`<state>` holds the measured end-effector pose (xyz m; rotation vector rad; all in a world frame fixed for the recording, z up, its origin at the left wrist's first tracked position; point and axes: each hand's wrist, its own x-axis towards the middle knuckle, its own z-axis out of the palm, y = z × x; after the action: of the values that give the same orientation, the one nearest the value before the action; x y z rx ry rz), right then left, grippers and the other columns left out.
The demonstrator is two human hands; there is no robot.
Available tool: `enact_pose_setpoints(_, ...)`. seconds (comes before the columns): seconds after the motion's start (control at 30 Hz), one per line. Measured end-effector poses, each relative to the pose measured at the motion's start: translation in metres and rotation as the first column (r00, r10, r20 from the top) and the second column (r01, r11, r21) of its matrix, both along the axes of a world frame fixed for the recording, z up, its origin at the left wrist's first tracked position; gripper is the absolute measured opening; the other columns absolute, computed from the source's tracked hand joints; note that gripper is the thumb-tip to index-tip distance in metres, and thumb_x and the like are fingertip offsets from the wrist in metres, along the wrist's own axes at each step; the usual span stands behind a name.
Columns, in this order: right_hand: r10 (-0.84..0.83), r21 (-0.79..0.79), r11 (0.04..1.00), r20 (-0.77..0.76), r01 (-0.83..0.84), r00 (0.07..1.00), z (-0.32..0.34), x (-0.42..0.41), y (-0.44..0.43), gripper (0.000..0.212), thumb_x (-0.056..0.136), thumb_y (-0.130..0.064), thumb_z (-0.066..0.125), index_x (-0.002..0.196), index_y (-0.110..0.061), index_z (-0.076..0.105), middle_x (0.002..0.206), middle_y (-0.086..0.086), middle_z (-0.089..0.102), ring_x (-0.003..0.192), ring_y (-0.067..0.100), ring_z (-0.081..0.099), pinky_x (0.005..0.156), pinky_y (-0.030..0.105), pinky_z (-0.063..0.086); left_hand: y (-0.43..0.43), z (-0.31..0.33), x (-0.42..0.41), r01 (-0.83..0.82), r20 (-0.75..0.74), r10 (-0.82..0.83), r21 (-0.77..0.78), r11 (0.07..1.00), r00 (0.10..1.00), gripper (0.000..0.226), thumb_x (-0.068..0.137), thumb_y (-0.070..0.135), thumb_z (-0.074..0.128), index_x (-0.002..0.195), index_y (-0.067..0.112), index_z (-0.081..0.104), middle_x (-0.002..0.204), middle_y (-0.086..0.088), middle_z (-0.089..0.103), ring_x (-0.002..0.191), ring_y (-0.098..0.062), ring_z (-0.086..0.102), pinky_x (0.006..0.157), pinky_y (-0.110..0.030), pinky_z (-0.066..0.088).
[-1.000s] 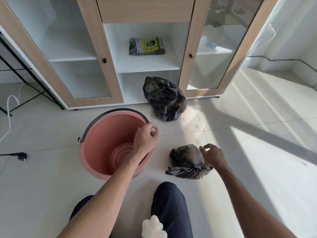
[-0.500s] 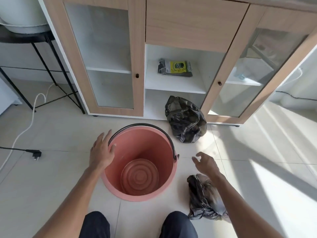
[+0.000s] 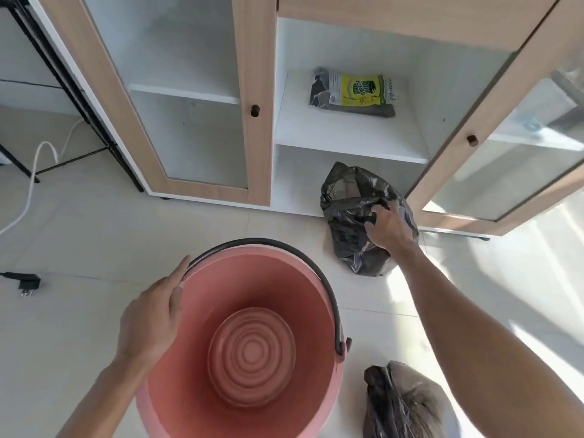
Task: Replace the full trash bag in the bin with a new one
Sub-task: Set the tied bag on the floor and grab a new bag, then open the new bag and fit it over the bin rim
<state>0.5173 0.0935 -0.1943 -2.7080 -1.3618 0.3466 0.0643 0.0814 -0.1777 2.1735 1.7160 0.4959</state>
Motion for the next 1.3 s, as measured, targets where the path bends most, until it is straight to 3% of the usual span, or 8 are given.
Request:
enact_pose_setpoints(0.23, 0.026, -0.151, 0.988, 0.060, -0.017, 0.998, -0.009, 0.042, 0.031, 0.045, 0.084, -0.015, 0.051, 0.126, -0.012, 0.065, 0.152, 0.011, 0.037, 0.130, 0.034, 0.049, 0.106, 0.045, 0.045, 0.003, -0.006, 0.003, 0.014, -0.011, -0.014, 0.033, 0.999, 1.000, 0.052, 0.099, 0.011, 0.049, 0.146, 0.032, 0.047, 0.082, -0.011, 0.069, 0.061, -0.035, 0.058, 0.055, -0.035, 0.040)
enact_pose_setpoints(0.3, -0.019, -0.165, 0.986, 0.001, 0.019, 1.000, -0.016, 0.050, 0.036, 0.053, 0.077, -0.026, 0.044, 0.117, 0.000, 0.066, 0.124, 0.019, 0.058, 0.113, 0.034, 0.055, 0.102, 0.040, 0.046, 0.004, -0.007, 0.003, 0.021, -0.021, -0.020, 0.034, 0.999, 1.000, 0.050, 0.100, 0.013, 0.047, 0.146, 0.032, 0.046, 0.087, -0.012, 0.071, 0.067, -0.038, 0.062, 0.057, -0.035, 0.040)
enact_pose_setpoints(0.5, -0.085, 0.042, 0.995, -0.133, 0.091, 0.987, -0.017, 0.030, 0.016, 0.019, 0.084, -0.010, 0.044, 0.070, -0.001, 0.053, 0.069, 0.013, 0.054, 0.081, 0.038, 0.058, 0.070, 0.037, 0.045, 0.002, -0.009, 0.003, 0.022, -0.013, -0.021, 0.017, 1.000, 1.000, 0.049, 0.102, 0.016, 0.044, 0.148, 0.032, 0.044, 0.099, -0.011, 0.073, 0.078, -0.037, 0.066, 0.062, -0.033, 0.038)
enact_pose_setpoints(0.63, -0.126, 0.300, 0.934, -0.230, 0.194, 0.965, 0.017, 0.011, -0.010, 0.032, 0.089, -0.008, 0.044, 0.087, 0.007, 0.072, 0.087, 0.023, 0.072, 0.078, 0.036, 0.066, 0.066, 0.034, 0.052, 0.002, -0.007, -0.002, 0.027, -0.005, -0.028, -0.070, 0.997, 1.000, 0.049, 0.103, 0.019, 0.040, 0.150, 0.034, 0.040, 0.109, -0.010, 0.072, 0.093, -0.035, 0.066, 0.069, -0.037, 0.045)
enact_pose_setpoints(0.83, -0.069, 0.587, 0.779, -0.268, 0.220, 0.961, 0.095, -0.016, -0.055, 0.022, 0.088, -0.023, 0.064, 0.102, -0.015, 0.079, 0.099, 0.005, 0.077, 0.085, 0.017, 0.071, 0.073, 0.017, 0.051, -0.002, -0.002, -0.016, 0.041, 0.061, -0.028, -0.226, 0.973, 0.998, 0.049, 0.103, 0.022, 0.039, 0.152, 0.027, 0.035, 0.135, -0.012, 0.062, 0.120, -0.034, 0.059, 0.093, -0.042, 0.048)
enact_pose_setpoints(0.93, -0.018, 0.651, 0.730, -0.285, 0.208, 0.958, 0.139, -0.028, -0.078, 0.020, 0.081, -0.026, 0.073, 0.098, -0.016, 0.076, 0.088, 0.001, 0.075, 0.072, 0.010, 0.067, 0.059, 0.004, 0.044, -0.010, 0.006, -0.024, 0.062, 0.030, -0.056, -0.289, 0.955, 0.998, 0.053, 0.103, 0.023, 0.041, 0.155, 0.018, 0.030, 0.140, -0.018, 0.055, 0.127, -0.036, 0.053, 0.101, -0.043, 0.043)
enact_pose_setpoints(1.13, 0.100, 0.698, 0.707, -0.263, 0.117, 0.960, 0.226, -0.060, -0.121, 0.029, 0.079, -0.018, 0.072, 0.108, -0.019, 0.074, 0.090, 0.004, 0.074, 0.067, 0.003, 0.065, 0.057, 0.009, 0.046, -0.034, 0.045, -0.035, 0.069, -0.043, -0.084, -0.277, 0.958, 0.996, 0.048, 0.096, 0.030, 0.053, 0.140, 0.013, 0.050, 0.122, -0.019, 0.063, 0.117, -0.038, 0.058, 0.097, -0.045, 0.048)
enact_pose_setpoints(1.3, 0.321, 0.627, 0.770, -0.213, -0.123, 0.923, 0.301, -0.097, -0.167, 0.022, 0.084, -0.007, 0.074, 0.101, -0.020, 0.078, 0.084, -0.010, 0.076, 0.068, -0.004, 0.064, 0.066, 0.003, 0.046, -0.042, 0.100, -0.008, 0.148, 0.239, -0.084, -0.264, 0.953, 0.967, 0.031, 0.098, 0.028, 0.048, 0.117, 0.013, 0.066, 0.109, -0.005, 0.069, 0.105, -0.025, 0.064, 0.088, -0.034, 0.049)
